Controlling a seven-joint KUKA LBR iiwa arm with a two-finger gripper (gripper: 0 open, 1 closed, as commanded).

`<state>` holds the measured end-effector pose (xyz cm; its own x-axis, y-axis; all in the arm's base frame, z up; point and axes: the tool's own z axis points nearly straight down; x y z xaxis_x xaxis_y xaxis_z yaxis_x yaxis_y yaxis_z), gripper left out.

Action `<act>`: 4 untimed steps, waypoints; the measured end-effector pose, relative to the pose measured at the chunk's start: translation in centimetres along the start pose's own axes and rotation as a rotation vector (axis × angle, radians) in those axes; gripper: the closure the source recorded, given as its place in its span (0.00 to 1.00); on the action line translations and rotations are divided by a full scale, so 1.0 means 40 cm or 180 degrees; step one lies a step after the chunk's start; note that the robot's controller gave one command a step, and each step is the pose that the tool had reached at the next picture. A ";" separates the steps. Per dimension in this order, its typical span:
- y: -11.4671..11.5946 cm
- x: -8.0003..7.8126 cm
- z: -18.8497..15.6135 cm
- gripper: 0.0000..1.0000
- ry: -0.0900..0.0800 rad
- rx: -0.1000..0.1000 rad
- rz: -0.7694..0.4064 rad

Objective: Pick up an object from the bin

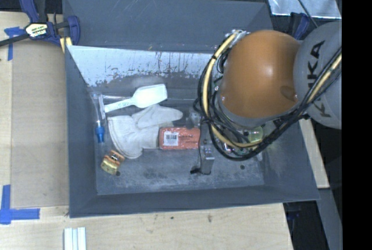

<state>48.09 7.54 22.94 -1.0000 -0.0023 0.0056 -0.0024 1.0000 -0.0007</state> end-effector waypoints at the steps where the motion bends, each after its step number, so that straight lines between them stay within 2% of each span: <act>1: -0.001 -0.004 -0.010 0.00 -0.0027 -0.0005 0.0008; 2: -0.001 -0.014 0.000 0.00 -0.0043 -0.0007 -0.0006; 3: -0.052 -0.019 0.005 0.00 0.0016 0.0000 0.0059; 4: -0.036 -0.075 0.066 0.00 -0.0061 -0.0009 0.0174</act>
Offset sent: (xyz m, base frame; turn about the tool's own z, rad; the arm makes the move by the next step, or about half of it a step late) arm 0.0522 -0.0114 -0.1064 -0.0571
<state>51.07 6.09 20.30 -0.9985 0.0523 -0.0137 0.0523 0.9986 0.0023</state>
